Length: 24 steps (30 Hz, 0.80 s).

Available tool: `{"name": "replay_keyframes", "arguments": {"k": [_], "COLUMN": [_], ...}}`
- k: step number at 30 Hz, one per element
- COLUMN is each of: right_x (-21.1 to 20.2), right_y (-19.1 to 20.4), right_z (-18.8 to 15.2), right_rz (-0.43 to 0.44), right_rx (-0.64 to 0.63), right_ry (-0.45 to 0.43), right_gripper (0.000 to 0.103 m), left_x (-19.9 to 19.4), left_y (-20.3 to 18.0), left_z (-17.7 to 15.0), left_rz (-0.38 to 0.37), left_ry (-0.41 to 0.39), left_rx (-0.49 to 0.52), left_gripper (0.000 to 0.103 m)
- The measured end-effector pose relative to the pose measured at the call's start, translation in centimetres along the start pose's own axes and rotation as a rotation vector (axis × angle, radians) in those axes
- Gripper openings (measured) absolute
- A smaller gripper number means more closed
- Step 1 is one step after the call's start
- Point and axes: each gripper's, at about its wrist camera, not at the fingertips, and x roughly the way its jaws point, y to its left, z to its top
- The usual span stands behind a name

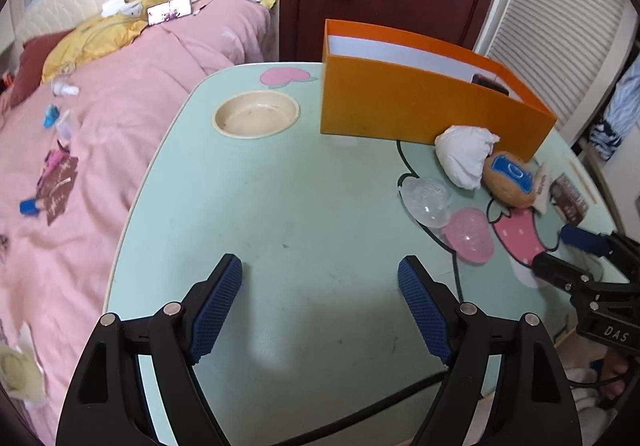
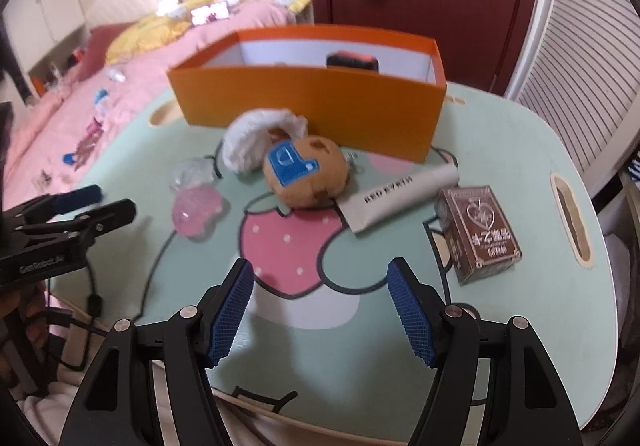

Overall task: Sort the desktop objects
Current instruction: 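Withdraw both open grippers from the orange box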

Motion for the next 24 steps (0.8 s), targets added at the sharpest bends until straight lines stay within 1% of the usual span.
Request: {"name": "replay_keyframes", "arguments": {"k": [1,2,3,4,5,7,9,17,20,23,24], "right_x": [0.2,0.4,0.6,0.7,0.9,1.0,1.1,1.1,1.1,1.1,1.2], "right_y": [-0.1,-0.2,-0.2,-0.3,-0.5,-0.9,-1.2,-1.2,-1.2,-1.2,-1.1], "right_z": [0.0,0.0,-0.1,-0.1,-0.2,-0.2,-0.2,0.0,-0.2,-0.2,-0.2], "right_rz": [-0.013,-0.026,-0.035,-0.043,-0.051,-0.060,-0.068,-0.070,-0.070,-0.068,-0.067], "right_rx": [0.002,0.005,0.009,0.013,0.022,0.035,0.044,0.048,0.048,0.047,0.047], "right_ry": [0.006,0.012,0.017,0.020,0.024,0.027,0.028,0.024,0.023,0.020,0.020], "right_gripper": [0.072,0.074,0.079,0.086,0.089,0.098,0.102,0.102,0.102,0.102,0.102], "left_x": [0.2,0.3,0.5,0.7,0.7,0.7,0.9,0.8,0.7,0.1,-0.1], "left_y": [-0.4,-0.7,-1.1,-1.3,-1.6,-2.1,-2.2,-2.1,-2.0,-2.1,-2.3], "left_z": [0.0,-0.1,-0.1,-0.3,-0.4,-0.6,-0.6,-0.6,-0.4,0.0,0.3], "left_rz": [0.016,0.026,0.037,0.039,0.036,0.032,0.026,0.020,0.000,-0.096,-0.107], "left_ry": [0.003,0.002,0.000,-0.004,-0.014,-0.035,-0.036,-0.033,-0.028,-0.037,-0.045], "left_rx": [0.015,0.022,0.029,0.023,0.028,0.038,0.043,0.052,0.060,0.046,0.052], "left_gripper": [0.086,0.090,0.096,0.098,0.103,0.103,0.103,0.103,0.103,0.099,0.098]}}
